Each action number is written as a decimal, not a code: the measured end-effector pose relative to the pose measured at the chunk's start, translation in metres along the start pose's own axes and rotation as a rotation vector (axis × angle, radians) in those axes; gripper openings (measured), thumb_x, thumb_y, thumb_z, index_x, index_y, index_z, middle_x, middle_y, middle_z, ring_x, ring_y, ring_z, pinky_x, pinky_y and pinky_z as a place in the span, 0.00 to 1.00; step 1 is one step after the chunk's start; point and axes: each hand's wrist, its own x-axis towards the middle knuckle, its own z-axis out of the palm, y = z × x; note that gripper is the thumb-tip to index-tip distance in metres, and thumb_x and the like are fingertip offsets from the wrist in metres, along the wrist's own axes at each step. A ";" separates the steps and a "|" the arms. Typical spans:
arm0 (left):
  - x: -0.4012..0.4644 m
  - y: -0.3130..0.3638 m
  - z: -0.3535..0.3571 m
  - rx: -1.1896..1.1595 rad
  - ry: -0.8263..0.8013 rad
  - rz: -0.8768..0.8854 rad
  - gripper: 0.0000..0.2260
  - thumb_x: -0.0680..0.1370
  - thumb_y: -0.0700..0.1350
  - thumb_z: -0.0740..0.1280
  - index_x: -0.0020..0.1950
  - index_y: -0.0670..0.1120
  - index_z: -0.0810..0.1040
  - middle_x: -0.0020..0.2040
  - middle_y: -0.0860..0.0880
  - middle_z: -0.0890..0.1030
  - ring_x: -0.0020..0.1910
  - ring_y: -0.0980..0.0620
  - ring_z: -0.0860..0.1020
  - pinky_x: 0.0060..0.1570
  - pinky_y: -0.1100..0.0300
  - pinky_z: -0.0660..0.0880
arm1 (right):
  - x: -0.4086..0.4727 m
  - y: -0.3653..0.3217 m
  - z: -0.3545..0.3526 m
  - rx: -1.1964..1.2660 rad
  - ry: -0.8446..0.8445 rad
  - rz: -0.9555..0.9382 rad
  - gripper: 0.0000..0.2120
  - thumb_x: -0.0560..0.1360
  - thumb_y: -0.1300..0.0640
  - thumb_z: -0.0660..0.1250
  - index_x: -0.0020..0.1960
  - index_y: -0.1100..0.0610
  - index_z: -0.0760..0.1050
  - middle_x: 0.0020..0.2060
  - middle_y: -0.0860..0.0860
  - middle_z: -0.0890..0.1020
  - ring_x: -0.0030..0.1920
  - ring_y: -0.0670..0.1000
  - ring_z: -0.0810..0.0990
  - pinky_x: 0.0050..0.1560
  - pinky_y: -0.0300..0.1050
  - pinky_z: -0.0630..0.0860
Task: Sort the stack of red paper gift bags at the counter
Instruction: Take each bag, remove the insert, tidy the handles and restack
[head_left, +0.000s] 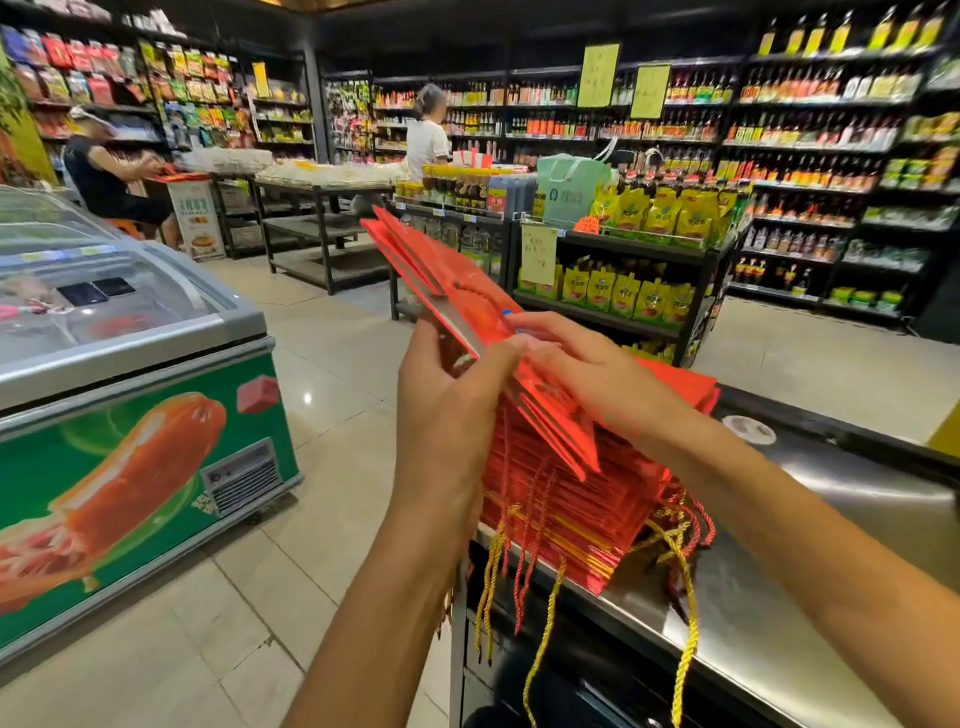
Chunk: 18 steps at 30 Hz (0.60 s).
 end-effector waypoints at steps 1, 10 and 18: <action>0.006 0.007 -0.001 0.085 0.015 0.093 0.11 0.79 0.35 0.66 0.56 0.49 0.79 0.41 0.50 0.85 0.38 0.53 0.83 0.37 0.58 0.79 | 0.002 -0.005 -0.003 0.124 0.001 0.004 0.13 0.84 0.49 0.62 0.67 0.45 0.77 0.62 0.47 0.82 0.64 0.47 0.80 0.64 0.44 0.75; 0.022 0.014 -0.008 1.234 -0.420 0.604 0.26 0.78 0.49 0.58 0.78 0.60 0.66 0.65 0.51 0.81 0.57 0.48 0.80 0.52 0.48 0.79 | 0.007 0.000 -0.055 0.795 0.310 0.090 0.25 0.84 0.39 0.56 0.72 0.55 0.72 0.55 0.58 0.84 0.53 0.56 0.85 0.48 0.53 0.84; 0.017 -0.030 -0.020 1.532 -0.775 0.554 0.19 0.80 0.58 0.63 0.70 0.56 0.72 0.61 0.54 0.79 0.60 0.49 0.78 0.51 0.48 0.79 | -0.006 0.044 -0.070 -0.002 0.108 0.370 0.11 0.75 0.54 0.75 0.57 0.53 0.84 0.54 0.56 0.86 0.45 0.48 0.84 0.46 0.42 0.79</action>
